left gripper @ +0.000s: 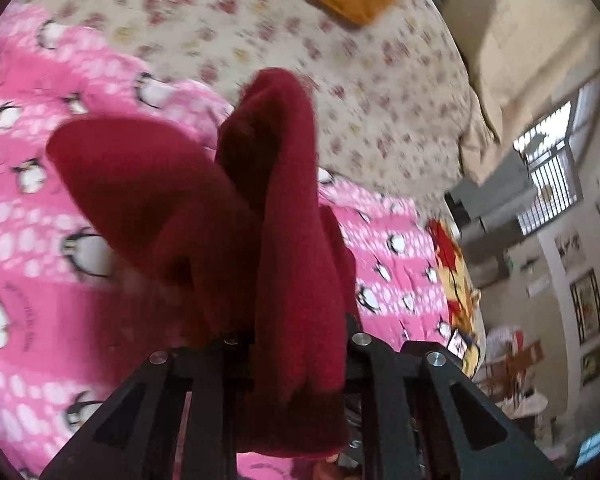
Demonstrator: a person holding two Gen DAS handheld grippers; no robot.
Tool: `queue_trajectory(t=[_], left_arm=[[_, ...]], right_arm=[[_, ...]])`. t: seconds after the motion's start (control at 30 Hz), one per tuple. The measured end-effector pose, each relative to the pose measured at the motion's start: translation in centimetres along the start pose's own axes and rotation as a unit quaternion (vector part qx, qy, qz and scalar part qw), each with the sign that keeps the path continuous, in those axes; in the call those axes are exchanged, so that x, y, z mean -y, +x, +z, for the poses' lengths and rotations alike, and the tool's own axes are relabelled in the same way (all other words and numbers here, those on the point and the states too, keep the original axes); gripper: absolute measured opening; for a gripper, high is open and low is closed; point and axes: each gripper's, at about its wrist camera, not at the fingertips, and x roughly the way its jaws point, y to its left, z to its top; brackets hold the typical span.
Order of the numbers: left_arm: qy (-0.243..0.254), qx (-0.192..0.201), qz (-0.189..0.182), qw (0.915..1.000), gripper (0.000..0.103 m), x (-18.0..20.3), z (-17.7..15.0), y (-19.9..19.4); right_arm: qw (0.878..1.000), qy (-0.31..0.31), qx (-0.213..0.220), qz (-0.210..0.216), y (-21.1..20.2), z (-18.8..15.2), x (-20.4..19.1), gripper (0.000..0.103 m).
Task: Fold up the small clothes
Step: 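Grasp the sweater end with the left gripper and lift it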
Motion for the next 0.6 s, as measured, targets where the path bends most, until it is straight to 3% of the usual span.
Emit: queue_trajectory(t=[0.2, 0.4, 0.6], left_arm=[[0.002, -0.051, -0.002, 0.9987, 0.0, 0.4, -1.7, 4.6], [-0.001, -0.058, -0.003, 0.9983, 0.002, 0.5, -2.2, 4.8], [-0.003, -0.059, -0.051, 0.9969, 0.022, 0.6, -2.5, 2.7]], right_arm=[[0.987, 0.148, 0.032, 0.06, -2.2, 0.2, 4.0, 0.033], [0.982, 0.171, 0.028, 0.072, -2.0, 0.0, 4.8, 0.025], [0.982, 0.176, 0.016, 0.072, -1.6, 0.2, 4.8, 0.026]])
